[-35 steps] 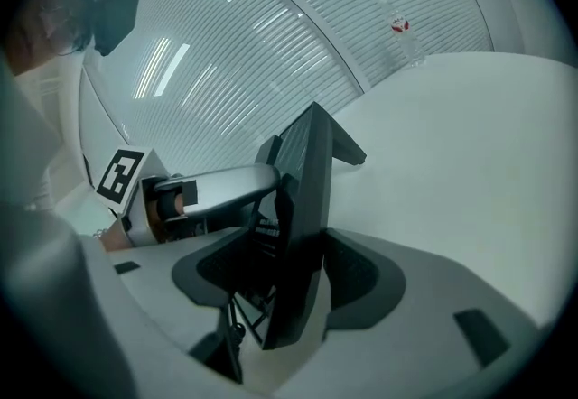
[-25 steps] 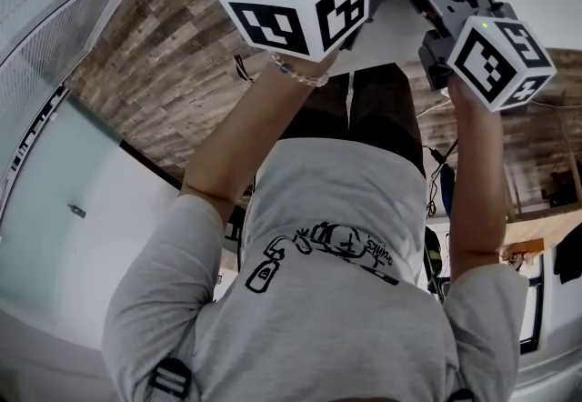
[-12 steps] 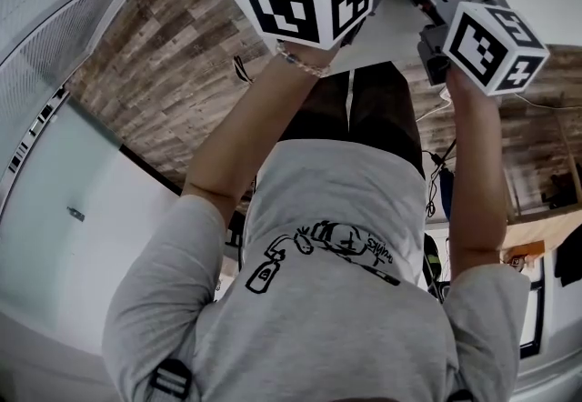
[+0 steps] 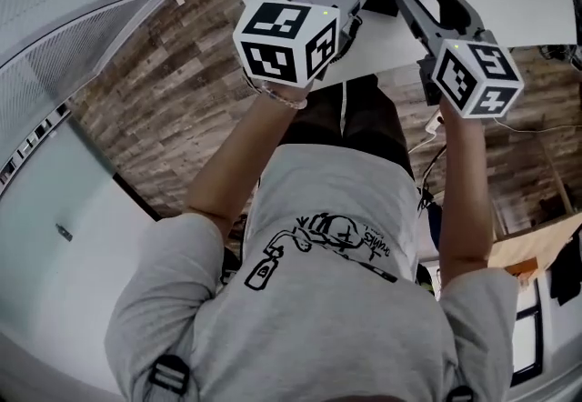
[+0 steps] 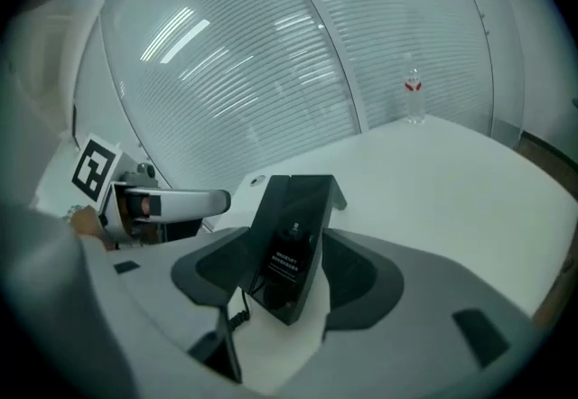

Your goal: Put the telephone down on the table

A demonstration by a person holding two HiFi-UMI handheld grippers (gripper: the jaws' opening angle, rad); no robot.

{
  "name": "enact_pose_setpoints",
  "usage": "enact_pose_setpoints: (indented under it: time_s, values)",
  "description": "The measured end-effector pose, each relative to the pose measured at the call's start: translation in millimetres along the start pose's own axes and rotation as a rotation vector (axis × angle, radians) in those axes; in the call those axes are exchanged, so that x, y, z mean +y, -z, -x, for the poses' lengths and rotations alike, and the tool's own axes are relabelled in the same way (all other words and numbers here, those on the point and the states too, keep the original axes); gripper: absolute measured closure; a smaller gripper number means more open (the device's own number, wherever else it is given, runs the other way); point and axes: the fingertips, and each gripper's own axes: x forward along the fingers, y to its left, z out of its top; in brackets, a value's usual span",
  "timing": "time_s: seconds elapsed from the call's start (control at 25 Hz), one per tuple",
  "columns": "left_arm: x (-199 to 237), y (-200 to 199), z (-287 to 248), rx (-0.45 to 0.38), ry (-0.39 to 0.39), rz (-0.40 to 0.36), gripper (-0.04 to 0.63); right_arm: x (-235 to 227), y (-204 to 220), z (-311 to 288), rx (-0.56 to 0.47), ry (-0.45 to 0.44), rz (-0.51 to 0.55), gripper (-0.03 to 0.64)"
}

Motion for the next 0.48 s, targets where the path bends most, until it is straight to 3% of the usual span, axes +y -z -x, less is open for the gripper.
enact_pose_setpoints:
  time_s: [0.36, 0.48]
  values:
    - [-50.4, -65.3, 88.7, -0.123, 0.016, -0.103, 0.292, 42.0, -63.0, 90.8, -0.127, 0.036, 0.183, 0.385]
    - [-64.7, -85.2, 111.0, -0.171, 0.025, -0.14, 0.339, 55.6, -86.5, 115.7, -0.181, 0.043, 0.232, 0.395]
